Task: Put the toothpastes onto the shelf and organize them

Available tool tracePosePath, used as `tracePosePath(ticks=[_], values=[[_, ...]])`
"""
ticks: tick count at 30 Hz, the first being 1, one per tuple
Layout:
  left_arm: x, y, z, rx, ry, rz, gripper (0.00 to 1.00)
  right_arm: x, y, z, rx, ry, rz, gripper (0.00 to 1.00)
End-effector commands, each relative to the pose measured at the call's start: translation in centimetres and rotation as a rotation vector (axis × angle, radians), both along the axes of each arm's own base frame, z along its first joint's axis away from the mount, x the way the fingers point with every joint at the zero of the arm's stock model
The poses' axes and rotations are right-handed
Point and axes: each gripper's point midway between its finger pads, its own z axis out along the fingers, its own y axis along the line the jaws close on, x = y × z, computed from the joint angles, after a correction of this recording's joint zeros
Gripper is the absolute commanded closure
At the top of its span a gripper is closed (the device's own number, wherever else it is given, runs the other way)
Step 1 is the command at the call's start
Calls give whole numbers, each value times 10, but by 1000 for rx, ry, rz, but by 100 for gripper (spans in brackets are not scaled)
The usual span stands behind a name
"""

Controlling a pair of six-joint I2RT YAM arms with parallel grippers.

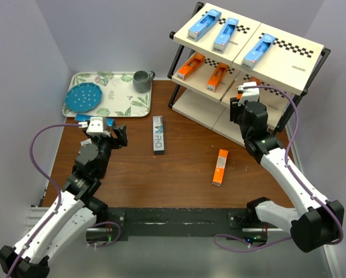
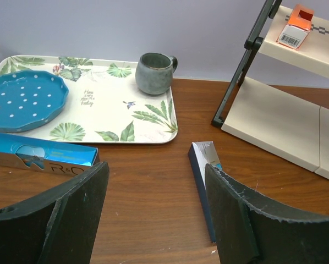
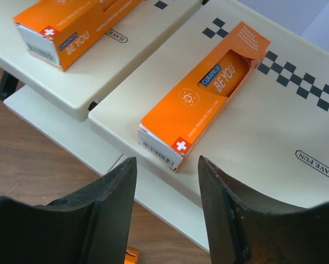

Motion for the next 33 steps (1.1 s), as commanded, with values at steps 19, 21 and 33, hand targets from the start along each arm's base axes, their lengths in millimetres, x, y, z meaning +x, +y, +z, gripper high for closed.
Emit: tracePosePath(ticks=[19,21,33], values=[[5,-40,4,-9,-42,-190,22,-26,64,75,211,-139,267,32],[6,-58,11,-11,-57,-280,21,-30,61,82,201,-155,266,30],[74,-173,67,32,-101,-553,18,-65,27,103,238,-233,165,22]])
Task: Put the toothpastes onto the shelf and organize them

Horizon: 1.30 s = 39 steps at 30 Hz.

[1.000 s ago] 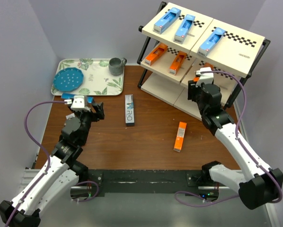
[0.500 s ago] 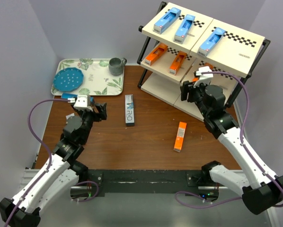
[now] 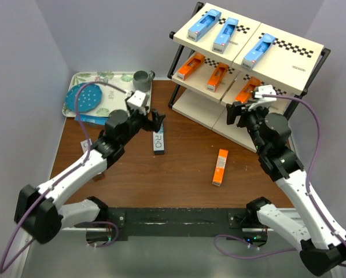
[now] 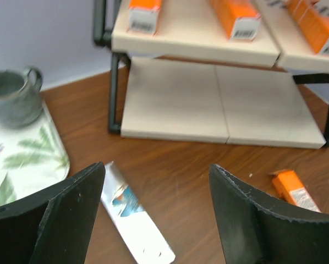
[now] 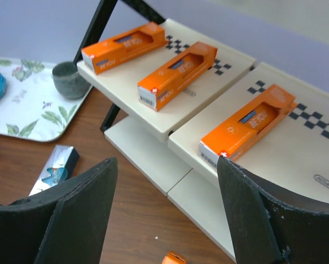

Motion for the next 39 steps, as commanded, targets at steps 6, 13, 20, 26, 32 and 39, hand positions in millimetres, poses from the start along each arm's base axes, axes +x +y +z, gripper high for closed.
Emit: tracePosePath(ticks=[6,13,20,26,32,39], values=[[59,-94,108,-158,-234,-75,18,-21,-19,35,123,-85,-72,17],[104,-155,101,-193,-214,-98,18,-36,-24,50,100,-106,-55,12],[127,-195,99,-201,-241,-100,18,-50,-32,56,93,-131,-63,9],[138,-213,75,-156,-236,-73,18,-59,-32,54,86,-120,-40,9],[149,-218,58,-112,-239,-31,21,-64,-35,50,59,-110,-42,8],[157,-228,49,-84,-241,-44,33,-65,-37,47,38,-103,-47,7]])
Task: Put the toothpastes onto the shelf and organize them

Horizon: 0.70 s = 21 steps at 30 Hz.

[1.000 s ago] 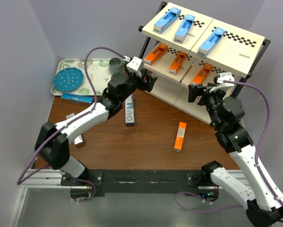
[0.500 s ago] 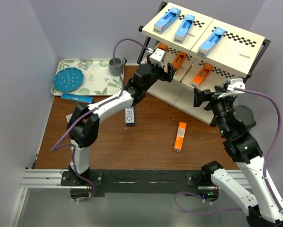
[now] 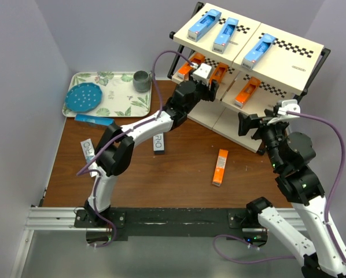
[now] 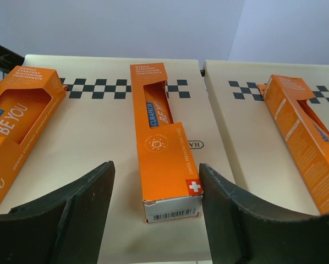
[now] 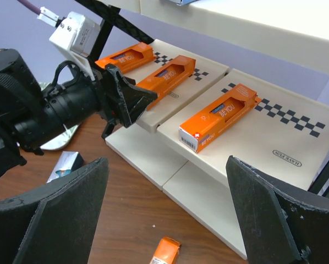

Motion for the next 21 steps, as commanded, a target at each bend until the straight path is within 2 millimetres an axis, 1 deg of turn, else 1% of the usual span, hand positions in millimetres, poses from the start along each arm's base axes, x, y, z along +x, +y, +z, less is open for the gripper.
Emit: tracePosePath(ticks=[1,5,10,11,17,21], values=[[6,-3,35,-37,-88,16,34,-6,-5,16,-13,-39,-6,7],[5,-6,35,-26,-100,-5,44,-6,-5,14,-24,-34,-10,7],[0,-8,36,-10,-101,-35,52,-6,-6,14,-26,-33,-13,7],[-2,-7,39,-12,-105,-38,55,-6,-7,13,-26,-30,-16,7],[-10,1,42,-3,-108,-39,60,-7,-7,12,-29,-23,-14,7],[-13,6,44,-2,-108,-29,60,-6,-6,11,-32,-18,-11,7]])
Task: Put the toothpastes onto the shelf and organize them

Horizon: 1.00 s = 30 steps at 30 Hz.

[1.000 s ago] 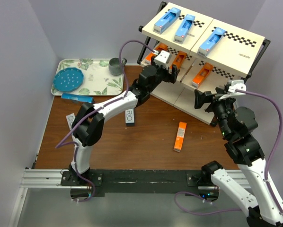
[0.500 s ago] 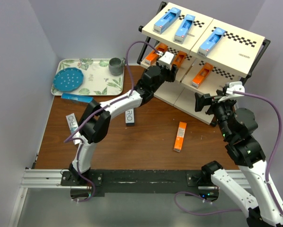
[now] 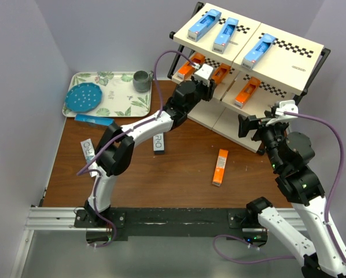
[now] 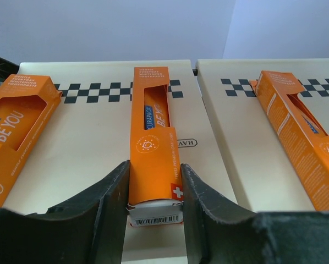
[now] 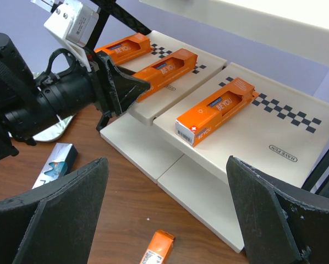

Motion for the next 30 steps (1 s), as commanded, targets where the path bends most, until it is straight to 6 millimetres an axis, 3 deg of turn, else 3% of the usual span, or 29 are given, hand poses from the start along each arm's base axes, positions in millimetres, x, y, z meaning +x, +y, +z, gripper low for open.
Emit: tracePosePath(ticks=[1,6,12,15,21,22,25,30], values=[[-13,12,42,-33,-76,1,59,-5,-5,19,2,-42,-11,7],[-16,17,41,-32,-72,7,53,-4,-4,16,0,-34,-9,7],[-17,17,38,-26,-68,8,36,-4,-4,15,-5,-27,-8,7],[-19,20,47,-36,-77,11,24,-5,-4,16,-4,-27,-11,7],[-32,31,62,-62,-83,5,15,-7,-7,22,-36,-33,-14,6],[-38,37,76,-79,-98,7,13,-6,-7,23,-42,-31,-11,5],[-51,54,90,-95,-114,24,11,-8,-6,24,-53,-19,1,2],[-81,98,95,-104,-98,85,8,-12,-2,17,-16,50,16,1]])
